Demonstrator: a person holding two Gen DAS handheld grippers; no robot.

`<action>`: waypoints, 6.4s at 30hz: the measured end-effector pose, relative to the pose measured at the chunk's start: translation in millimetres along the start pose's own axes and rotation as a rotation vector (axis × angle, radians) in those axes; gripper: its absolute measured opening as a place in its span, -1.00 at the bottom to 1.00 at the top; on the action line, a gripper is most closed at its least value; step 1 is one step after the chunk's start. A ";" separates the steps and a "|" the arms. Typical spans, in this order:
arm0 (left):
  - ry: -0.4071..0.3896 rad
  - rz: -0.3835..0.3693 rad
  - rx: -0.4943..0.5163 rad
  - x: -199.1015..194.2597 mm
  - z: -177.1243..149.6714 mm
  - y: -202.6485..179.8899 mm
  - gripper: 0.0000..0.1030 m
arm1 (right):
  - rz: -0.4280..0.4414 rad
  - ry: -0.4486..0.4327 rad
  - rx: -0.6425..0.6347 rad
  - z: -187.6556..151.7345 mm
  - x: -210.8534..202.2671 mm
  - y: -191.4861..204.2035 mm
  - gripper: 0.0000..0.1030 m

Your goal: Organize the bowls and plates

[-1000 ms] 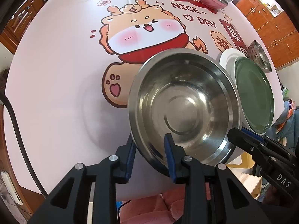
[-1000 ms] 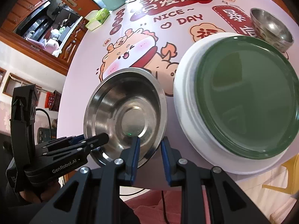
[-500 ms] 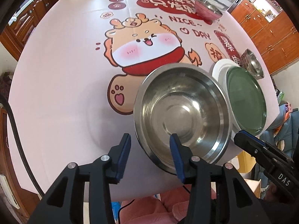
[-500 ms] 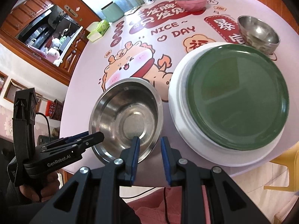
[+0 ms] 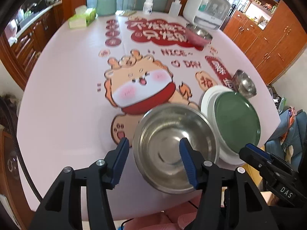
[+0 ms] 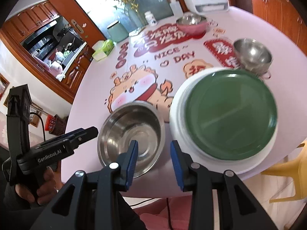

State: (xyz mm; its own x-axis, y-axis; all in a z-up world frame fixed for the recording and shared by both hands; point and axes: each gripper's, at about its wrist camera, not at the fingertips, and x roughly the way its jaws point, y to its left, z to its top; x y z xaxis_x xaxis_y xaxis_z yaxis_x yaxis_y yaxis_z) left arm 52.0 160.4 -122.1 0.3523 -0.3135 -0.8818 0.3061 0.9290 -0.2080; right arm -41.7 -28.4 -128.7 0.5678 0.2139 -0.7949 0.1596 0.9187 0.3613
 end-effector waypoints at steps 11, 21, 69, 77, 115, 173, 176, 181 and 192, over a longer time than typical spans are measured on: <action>-0.140 0.022 0.026 -25.2 17.7 -10.1 0.11 | -0.065 -0.161 -0.068 20.5 -28.3 4.3 0.08; -0.205 0.026 -0.001 -33.2 38.8 -38.4 0.15 | -0.052 -0.210 -0.111 49.8 -42.1 -19.6 0.32; -0.204 0.301 -0.287 8.2 163.5 -206.1 0.34 | 0.033 -0.114 -0.274 284.8 -35.1 -198.0 0.46; -0.205 0.340 -0.303 17.6 205.4 -204.3 0.37 | 0.054 -0.096 -0.284 333.2 -16.5 -197.5 0.46; -0.091 0.164 -0.382 204.3 316.8 -171.2 0.38 | 0.185 0.130 -0.191 405.7 183.2 -211.0 0.45; 0.050 -0.008 -0.427 227.8 248.7 -197.8 -0.58 | 0.211 0.216 -0.167 347.4 162.1 -230.0 -0.75; 0.045 -0.017 -0.421 216.5 239.9 -203.9 -0.58 | 0.212 0.211 -0.173 339.5 148.5 -231.1 -0.75; 0.031 -0.036 -0.413 196.5 223.6 -215.0 -0.58 | 0.218 0.194 -0.207 328.3 126.6 -232.5 -0.76; -0.005 -0.037 -0.400 148.9 183.8 -227.2 -0.58 | 0.227 0.176 -0.262 297.0 82.4 -221.4 -0.76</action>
State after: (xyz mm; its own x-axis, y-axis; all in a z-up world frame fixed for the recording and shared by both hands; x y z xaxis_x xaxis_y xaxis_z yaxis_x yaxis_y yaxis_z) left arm 197.4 -133.5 -128.3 0.3522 -0.3485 -0.8686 -0.0497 0.9198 -0.3891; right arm 209.6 -312.7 -129.4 0.4137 0.4542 -0.7890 -0.1783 0.8903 0.4190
